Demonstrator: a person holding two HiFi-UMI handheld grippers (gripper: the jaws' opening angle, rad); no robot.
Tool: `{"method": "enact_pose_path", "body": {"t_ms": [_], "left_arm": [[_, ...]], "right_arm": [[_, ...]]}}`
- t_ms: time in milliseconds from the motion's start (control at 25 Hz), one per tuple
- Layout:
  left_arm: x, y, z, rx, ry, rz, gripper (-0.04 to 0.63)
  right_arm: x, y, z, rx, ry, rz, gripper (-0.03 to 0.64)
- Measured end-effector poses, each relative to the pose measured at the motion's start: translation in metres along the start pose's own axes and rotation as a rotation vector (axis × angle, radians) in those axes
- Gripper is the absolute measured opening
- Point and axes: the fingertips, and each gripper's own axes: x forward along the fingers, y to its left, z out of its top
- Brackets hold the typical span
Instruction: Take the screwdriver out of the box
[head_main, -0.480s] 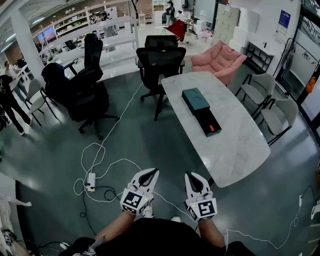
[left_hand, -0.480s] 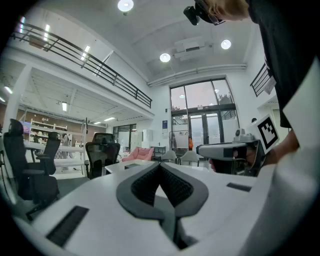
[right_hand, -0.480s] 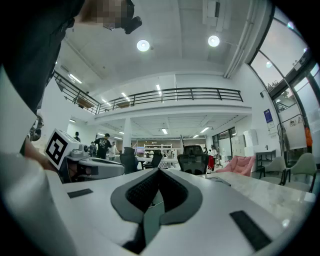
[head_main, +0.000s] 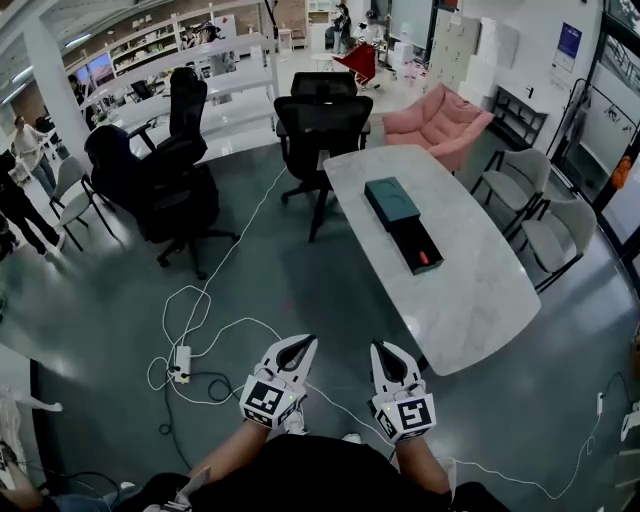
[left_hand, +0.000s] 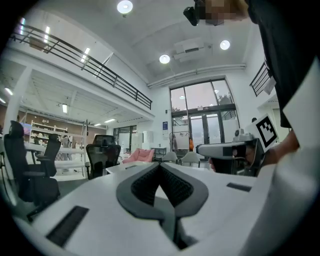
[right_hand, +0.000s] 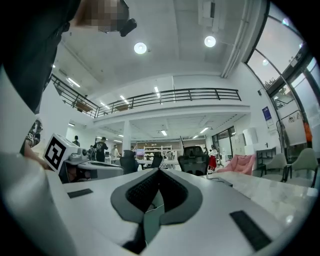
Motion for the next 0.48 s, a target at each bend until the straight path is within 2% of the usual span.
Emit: {"method": "enact_pose_path", "body": {"t_ms": [320, 480], "left_arm": [[-0.01, 0.018, -0.004, -0.004, 0.0, 0.001, 0.006], [-0.013, 0.029, -0.004, -0.021, -0.019, -0.004, 0.006]], "right_arm": [[0.012, 0.012, 0.008, 0.044, -0.047, -0.009, 0.023], [0.022, 0.016, 0.006, 0.029, -0.046, -0.026, 0.023]]}}
